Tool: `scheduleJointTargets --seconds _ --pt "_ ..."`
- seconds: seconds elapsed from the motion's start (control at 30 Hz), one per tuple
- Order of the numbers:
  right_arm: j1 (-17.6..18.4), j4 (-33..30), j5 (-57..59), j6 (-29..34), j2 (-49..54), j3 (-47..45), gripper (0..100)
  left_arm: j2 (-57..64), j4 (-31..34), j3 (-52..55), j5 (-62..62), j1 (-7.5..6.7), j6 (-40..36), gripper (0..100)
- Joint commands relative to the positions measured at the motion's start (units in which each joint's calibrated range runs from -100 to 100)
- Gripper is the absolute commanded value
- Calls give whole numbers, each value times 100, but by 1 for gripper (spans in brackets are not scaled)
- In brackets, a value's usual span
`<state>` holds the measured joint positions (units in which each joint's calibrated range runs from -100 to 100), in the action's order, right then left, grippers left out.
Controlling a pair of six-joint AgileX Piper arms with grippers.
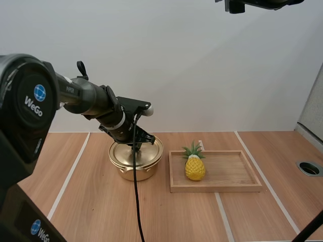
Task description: Open the pot, put the grape inside, and close it
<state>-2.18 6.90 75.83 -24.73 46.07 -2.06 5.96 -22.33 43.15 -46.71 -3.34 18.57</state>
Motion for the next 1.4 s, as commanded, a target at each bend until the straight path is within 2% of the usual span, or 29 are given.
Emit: scheduleJointTargets --seconds 0.0,0.23,0.63,0.7,0.8,0.87,0.93,0.97,1.37 --pt "-20 -44 -52 -10 78 43 100 -59 30 17 -31 -11 18 0" --pt "-20 -44 -52 -10 78 43 100 -252 298 17 143 -11 6 0" --pt "-20 -44 -52 -10 78 43 100 -291 296 17 -137 -11 -60 0" --pt "-20 -44 -52 -10 78 43 100 -291 296 17 -171 -11 -147 8" --pt "-20 -44 -52 -19 78 43 100 -291 296 17 -256 -11 -245 35" --pt "-20 -44 -52 -19 78 43 100 -291 296 17 -323 -11 -245 60" --pt "-20 -44 -52 -19 78 43 100 -279 296 3 -461 -11 -182 93" --pt "-20 -44 -52 -19 78 43 100 -279 296 -14 -504 -11 -160 100" --pt "-20 -56 149 -19 78 43 100 -164 296 -274 -505 -11 -434 100"
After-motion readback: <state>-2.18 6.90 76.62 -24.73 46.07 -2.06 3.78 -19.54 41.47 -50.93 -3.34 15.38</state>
